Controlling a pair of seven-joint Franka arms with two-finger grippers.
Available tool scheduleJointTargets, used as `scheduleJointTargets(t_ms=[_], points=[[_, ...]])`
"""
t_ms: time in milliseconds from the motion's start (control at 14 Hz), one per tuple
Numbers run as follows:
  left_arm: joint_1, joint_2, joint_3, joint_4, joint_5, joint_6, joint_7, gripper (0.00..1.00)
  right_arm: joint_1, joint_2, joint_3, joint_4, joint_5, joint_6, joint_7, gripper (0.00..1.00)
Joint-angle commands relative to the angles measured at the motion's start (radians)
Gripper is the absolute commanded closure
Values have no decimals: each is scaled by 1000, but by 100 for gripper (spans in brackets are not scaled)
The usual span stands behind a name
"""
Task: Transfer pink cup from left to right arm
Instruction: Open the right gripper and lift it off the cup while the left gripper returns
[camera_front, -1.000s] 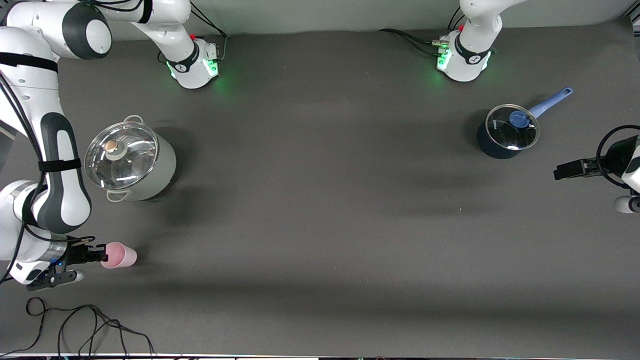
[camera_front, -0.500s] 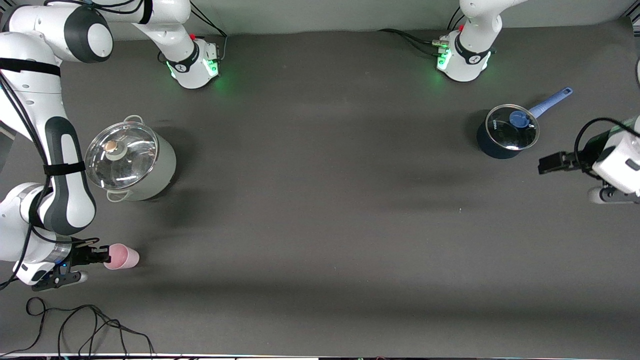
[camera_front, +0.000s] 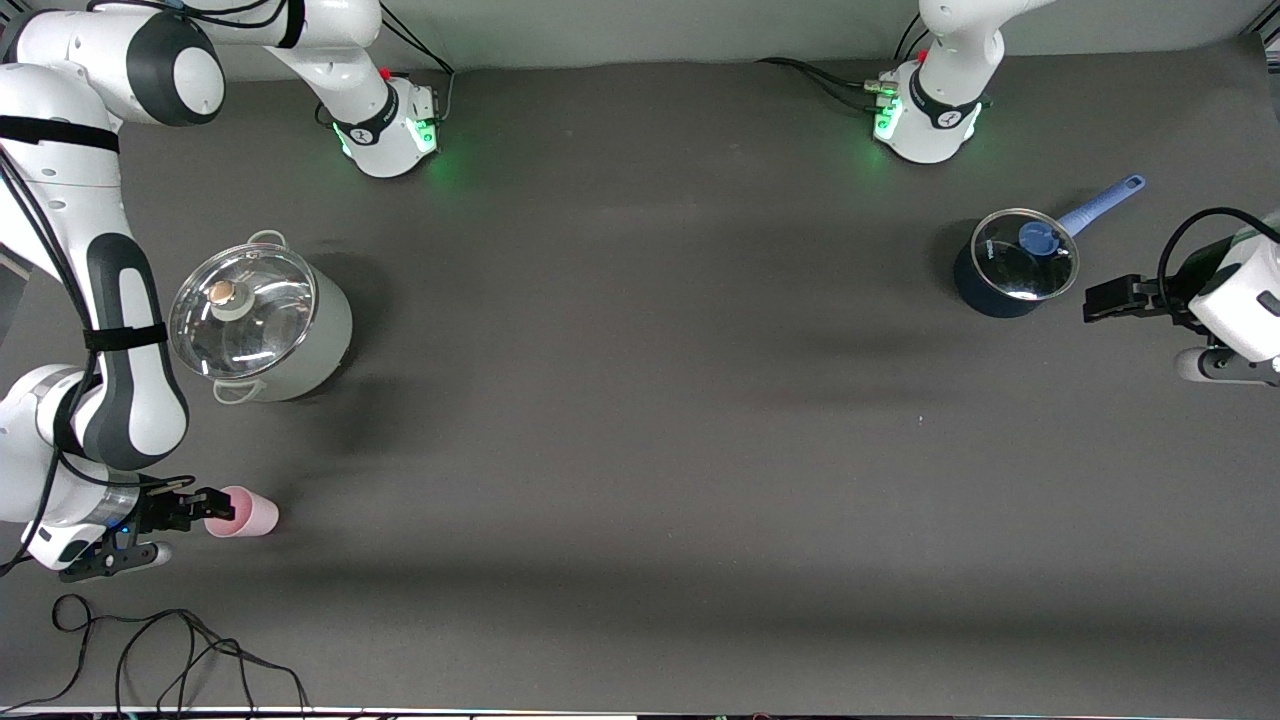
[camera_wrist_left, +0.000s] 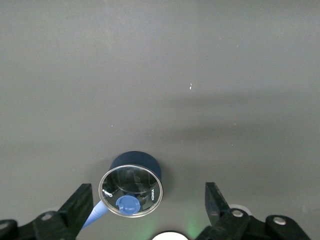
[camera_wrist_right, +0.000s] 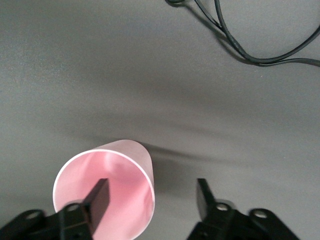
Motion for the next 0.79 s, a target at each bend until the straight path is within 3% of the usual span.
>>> scheduleJointTargets(t_ms=[0, 143, 357, 500, 714], points=[[-14, -14, 6, -8, -10, -11, 13, 0, 1, -12, -2, 7, 13, -8, -23, 1], [-18, -14, 6, -8, -8, -14, 13, 0, 20, -38, -8, 7, 4, -22, -7, 1], [-58, -35, 22, -25, -7, 0, 14, 0, 26, -128, -9, 10, -33, -166, -18, 1], [-156, -46, 117, -27, 2, 1, 13, 0, 39, -209, -3, 10, -100, -308, -12, 1], [-324, -63, 295, -27, -8, 15, 17, 0, 70, -318, -8, 9, -102, -448, 17, 0]])
